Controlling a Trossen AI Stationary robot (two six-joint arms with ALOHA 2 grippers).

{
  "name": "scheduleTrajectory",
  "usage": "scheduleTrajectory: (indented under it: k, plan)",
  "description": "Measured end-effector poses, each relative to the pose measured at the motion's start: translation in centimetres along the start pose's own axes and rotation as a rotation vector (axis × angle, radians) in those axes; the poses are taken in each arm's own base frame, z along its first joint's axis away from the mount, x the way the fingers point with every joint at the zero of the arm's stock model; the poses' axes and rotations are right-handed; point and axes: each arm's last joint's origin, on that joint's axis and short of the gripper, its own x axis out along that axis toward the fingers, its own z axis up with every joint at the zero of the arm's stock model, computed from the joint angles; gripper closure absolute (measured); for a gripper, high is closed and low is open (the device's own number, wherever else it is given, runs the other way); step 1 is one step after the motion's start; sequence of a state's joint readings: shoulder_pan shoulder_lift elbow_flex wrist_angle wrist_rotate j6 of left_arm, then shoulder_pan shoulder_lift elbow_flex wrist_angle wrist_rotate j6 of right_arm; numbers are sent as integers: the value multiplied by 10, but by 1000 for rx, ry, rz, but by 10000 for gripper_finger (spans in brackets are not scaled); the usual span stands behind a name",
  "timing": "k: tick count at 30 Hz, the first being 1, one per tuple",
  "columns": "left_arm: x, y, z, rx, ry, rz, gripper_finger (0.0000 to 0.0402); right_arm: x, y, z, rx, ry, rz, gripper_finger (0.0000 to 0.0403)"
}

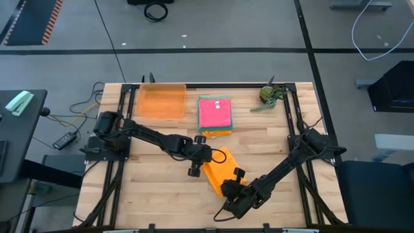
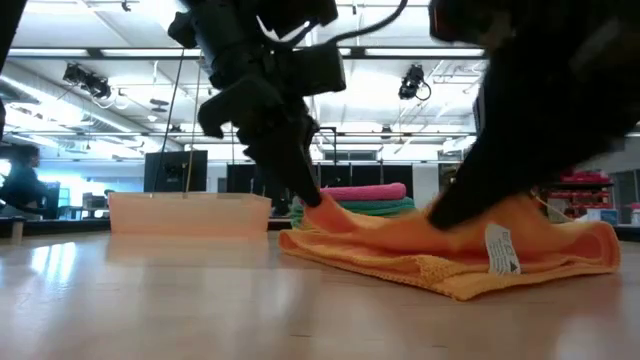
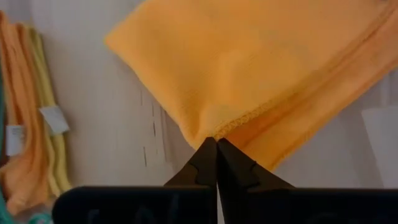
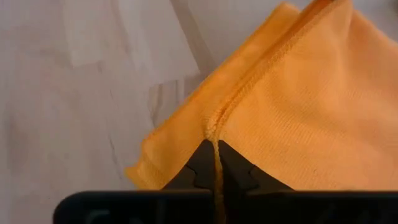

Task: Fold microfiber towels
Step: Fold the orange towel

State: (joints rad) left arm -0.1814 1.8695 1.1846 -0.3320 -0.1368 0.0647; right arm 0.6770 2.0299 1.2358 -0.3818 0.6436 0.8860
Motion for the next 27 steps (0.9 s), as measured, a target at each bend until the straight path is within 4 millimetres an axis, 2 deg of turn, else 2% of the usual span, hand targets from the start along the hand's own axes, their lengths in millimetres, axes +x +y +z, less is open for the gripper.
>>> scheduleTrajectory:
  k: [8, 11, 18, 27]
  plan:
    - [-13, 4, 5, -10, -40, 6, 388, -29, -3, 16, 24, -53, 35, 396]
    - [-20, 4, 4, -6, -27, 3, 396, -32, 0, 18, 25, -53, 79, 396]
    - [-40, -1, 5, 4, -31, -12, 393, -26, 9, 22, 19, -87, 161, 396]
    - [-34, -27, -4, 2, 61, -45, 391, -7, 21, 22, 22, -94, 281, 397]
